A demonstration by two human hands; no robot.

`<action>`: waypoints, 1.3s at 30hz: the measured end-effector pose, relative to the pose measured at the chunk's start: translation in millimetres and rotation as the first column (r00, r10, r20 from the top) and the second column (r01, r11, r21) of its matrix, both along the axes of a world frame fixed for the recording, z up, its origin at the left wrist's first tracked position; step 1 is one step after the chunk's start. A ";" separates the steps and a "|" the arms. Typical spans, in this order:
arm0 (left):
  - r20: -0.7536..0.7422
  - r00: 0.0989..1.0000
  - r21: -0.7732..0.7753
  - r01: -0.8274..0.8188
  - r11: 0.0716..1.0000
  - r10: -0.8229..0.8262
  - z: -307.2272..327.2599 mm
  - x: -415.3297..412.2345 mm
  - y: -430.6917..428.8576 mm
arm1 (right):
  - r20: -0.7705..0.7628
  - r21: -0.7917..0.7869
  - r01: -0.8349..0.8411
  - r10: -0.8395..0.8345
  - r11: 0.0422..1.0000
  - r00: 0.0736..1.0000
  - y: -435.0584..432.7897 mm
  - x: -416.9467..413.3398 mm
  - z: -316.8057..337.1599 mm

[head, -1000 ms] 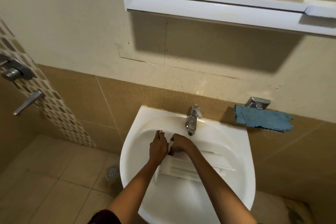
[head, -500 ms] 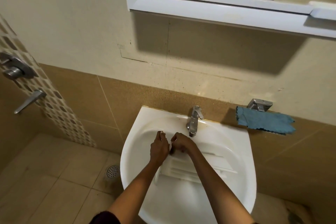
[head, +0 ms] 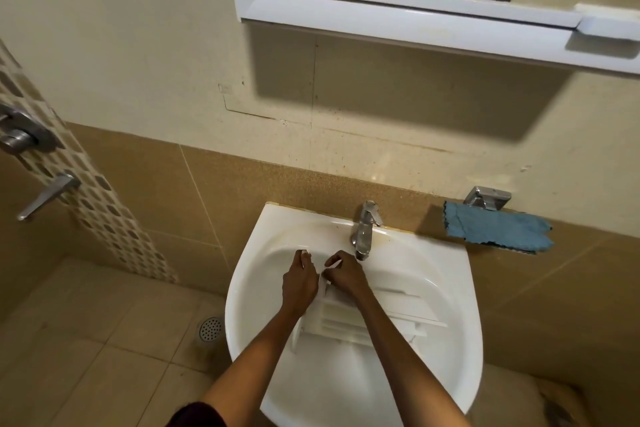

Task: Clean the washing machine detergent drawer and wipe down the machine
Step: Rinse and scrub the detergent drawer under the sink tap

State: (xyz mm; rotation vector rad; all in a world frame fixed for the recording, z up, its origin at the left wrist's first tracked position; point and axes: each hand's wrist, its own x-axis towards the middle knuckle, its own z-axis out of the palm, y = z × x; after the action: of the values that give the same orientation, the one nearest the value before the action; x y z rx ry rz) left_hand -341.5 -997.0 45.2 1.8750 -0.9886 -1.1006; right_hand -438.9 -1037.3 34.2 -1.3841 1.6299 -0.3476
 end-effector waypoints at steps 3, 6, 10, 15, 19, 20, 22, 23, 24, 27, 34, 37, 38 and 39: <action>0.017 1.000 -0.003 -0.002 1.000 0.002 -0.4 0.1 0.3 | -0.009 -0.156 0.205 -0.209 0.966 0.978 7.4 11.3 -8.6; 0.013 1.000 -0.009 -0.001 1.000 0.001 -1.9 -0.1 1.2 | -0.100 -0.237 0.215 -0.244 0.948 0.965 14.2 19.8 -10.7; 0.019 1.000 -0.007 0.023 1.000 -0.022 -0.7 1.1 2.6 | 0.186 -0.048 0.227 -0.214 0.973 0.959 8.0 -3.5 3.4; 0.032 0.999 -0.007 0.030 1.000 -0.030 -2.0 2.2 0.0 | 0.480 0.400 0.434 -0.588 0.807 0.651 4.6 -66.8 16.3; 0.036 0.999 -0.007 0.023 1.000 -0.022 -4.1 1.7 -0.7 | 0.558 0.576 0.511 -0.764 0.638 0.324 -10.9 -75.9 7.7; 0.038 0.999 -0.007 0.019 1.000 -0.019 -4.5 1.8 -0.6 | 0.562 0.641 0.463 -0.785 0.612 0.259 -13.6 -71.8 5.4; 0.038 0.999 -0.010 0.016 1.000 -0.016 -4.3 1.5 -0.3 | 0.539 0.741 0.368 -0.824 0.562 0.171 -16.9 -61.4 -0.9; 0.039 0.999 -0.009 0.017 1.000 -0.017 -3.3 1.1 0.0 | 0.527 0.765 0.349 -0.837 0.542 0.146 -18.0 -55.9 -3.6; 0.040 0.999 -0.010 0.017 1.000 -0.017 -2.5 0.8 0.4 | 0.519 0.781 0.334 -0.846 0.528 0.124 -19.1 -50.6 -4.9; 0.037 0.999 -0.015 0.021 1.000 -0.020 -1.1 0.0 0.5 | 0.515 0.785 0.335 -0.849 0.521 0.117 -23.8 -38.9 -5.0; 0.071 0.997 -0.009 0.044 0.999 -0.044 -11.9 2.1 -3.7 | 0.534 0.791 0.291 -0.839 0.538 0.099 -21.6 -39.7 -6.3; 0.081 0.996 -0.019 0.048 0.999 -0.047 -13.0 2.8 -4.3 | 0.559 0.784 0.285 -0.827 0.552 0.063 -14.4 -53.1 -0.2; 0.086 0.995 -0.025 0.048 0.999 -0.045 -13.2 3.0 -3.8 | 0.572 0.777 0.279 -0.818 0.564 0.061 -10.6 -57.8 3.5; 0.094 0.995 -0.035 0.046 0.998 -0.043 -13.5 3.1 -3.1 | 0.584 0.769 0.276 -0.809 0.577 0.064 -5.8 -61.8 7.9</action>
State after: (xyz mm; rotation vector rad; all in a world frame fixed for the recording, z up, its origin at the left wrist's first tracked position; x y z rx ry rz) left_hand -338.4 -1000.1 31.7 1.8966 -1.1009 -1.0210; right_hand -500.7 -1043.2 42.1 0.1372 0.9789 -0.9521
